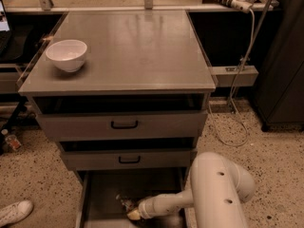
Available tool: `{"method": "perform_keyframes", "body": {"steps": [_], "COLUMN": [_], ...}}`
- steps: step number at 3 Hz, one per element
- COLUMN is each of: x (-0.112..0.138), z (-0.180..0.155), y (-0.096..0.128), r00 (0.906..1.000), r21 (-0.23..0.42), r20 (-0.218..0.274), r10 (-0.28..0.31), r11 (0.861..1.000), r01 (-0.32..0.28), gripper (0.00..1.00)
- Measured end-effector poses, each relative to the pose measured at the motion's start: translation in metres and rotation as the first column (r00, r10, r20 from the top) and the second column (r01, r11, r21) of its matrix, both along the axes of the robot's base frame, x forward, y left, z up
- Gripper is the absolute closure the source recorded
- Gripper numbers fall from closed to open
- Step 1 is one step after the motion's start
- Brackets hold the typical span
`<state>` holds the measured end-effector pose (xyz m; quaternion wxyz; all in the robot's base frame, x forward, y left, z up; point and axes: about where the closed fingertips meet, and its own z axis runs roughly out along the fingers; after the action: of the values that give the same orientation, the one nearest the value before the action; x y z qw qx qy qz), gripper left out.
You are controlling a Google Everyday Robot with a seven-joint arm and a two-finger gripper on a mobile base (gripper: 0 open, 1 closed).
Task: Pick water bottle from bottom drawer and place on counter
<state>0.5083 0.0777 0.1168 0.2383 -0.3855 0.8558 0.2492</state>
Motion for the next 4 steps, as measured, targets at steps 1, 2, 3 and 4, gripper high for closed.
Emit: {"method": "perform_keyframes", "body": {"steps": [1,2,3,4], "x": [-0.003,-0.003,-0.003,-0.004], "z": [0.011,0.036,0.061,0.090], "y": [-0.001,-0.008,-0.019,-0.041], "r00": [0.9995,0.9968,0.9928,0.9840], "r21": [0.026,0.036,0.010,-0.036], "r20": [-0.012,-0.038,-0.067,-0.102], "r10": [-0.029,-0.071,-0.099,-0.146], "r11": [0.999,0.997,0.995,0.989], "r01": [0.029,0.072,0.100,0.143], "gripper": [1.00,1.00,1.00,1.00]}}
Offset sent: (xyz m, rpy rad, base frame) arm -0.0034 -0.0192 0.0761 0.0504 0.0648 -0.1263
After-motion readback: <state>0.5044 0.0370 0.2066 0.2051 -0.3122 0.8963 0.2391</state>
